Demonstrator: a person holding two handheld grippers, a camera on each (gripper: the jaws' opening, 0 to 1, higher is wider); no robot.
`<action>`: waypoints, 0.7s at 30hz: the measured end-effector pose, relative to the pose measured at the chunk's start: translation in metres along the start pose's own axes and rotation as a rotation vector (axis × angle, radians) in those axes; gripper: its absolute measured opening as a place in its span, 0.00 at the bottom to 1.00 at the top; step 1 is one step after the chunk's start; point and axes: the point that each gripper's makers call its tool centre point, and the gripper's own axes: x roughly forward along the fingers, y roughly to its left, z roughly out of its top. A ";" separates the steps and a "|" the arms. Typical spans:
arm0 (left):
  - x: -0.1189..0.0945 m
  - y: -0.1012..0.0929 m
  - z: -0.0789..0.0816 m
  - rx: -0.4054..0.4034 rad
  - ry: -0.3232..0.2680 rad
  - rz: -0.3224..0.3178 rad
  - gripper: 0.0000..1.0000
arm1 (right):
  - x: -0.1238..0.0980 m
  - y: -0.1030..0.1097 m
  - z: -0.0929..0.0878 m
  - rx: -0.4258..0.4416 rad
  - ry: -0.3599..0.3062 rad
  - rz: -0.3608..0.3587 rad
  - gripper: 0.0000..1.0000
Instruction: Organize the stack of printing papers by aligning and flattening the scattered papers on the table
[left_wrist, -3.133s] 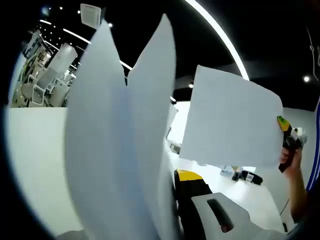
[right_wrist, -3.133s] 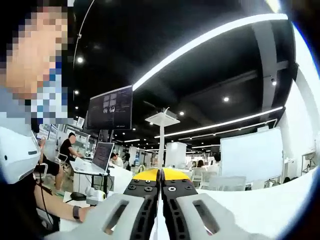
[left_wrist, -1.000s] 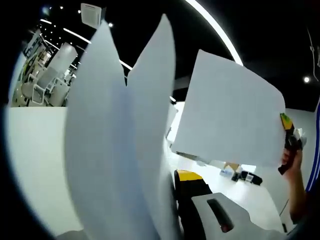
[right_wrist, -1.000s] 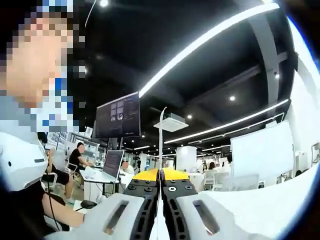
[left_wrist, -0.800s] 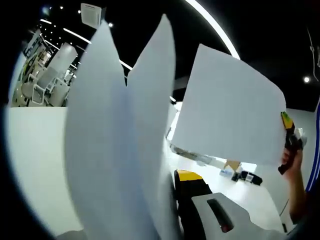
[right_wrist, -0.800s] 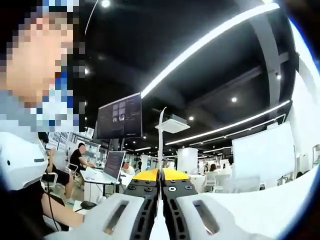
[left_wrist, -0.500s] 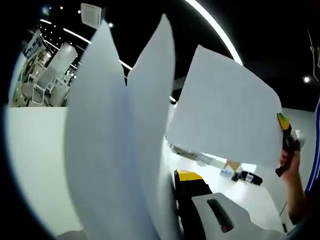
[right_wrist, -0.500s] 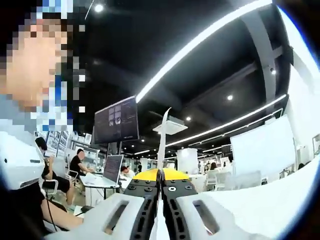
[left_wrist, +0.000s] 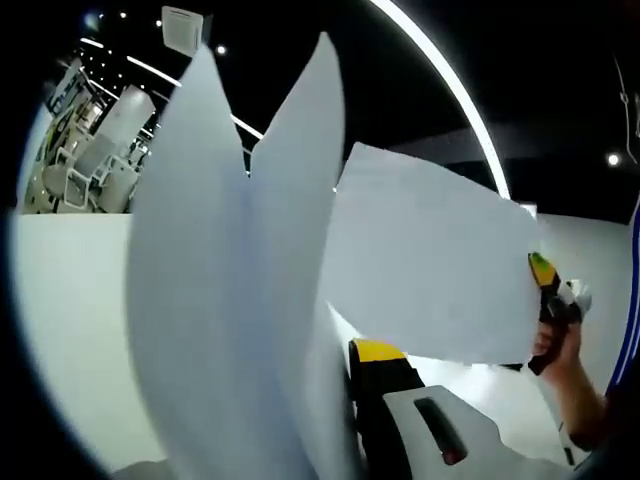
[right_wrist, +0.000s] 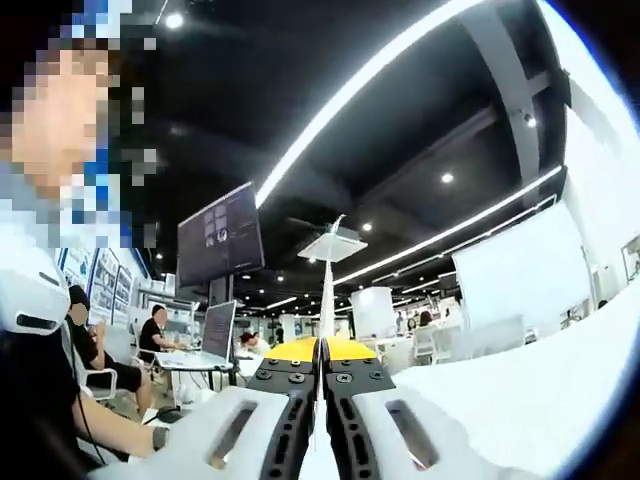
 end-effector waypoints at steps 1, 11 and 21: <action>0.000 0.000 0.000 0.000 0.000 0.000 0.09 | 0.000 -0.002 -0.002 0.007 -0.001 -0.001 0.00; 0.000 -0.001 -0.001 0.000 0.000 0.000 0.09 | -0.001 -0.018 -0.025 0.096 -0.006 -0.021 0.00; 0.000 0.000 0.000 -0.004 -0.002 0.002 0.09 | -0.005 -0.027 -0.048 0.204 -0.003 -0.004 0.00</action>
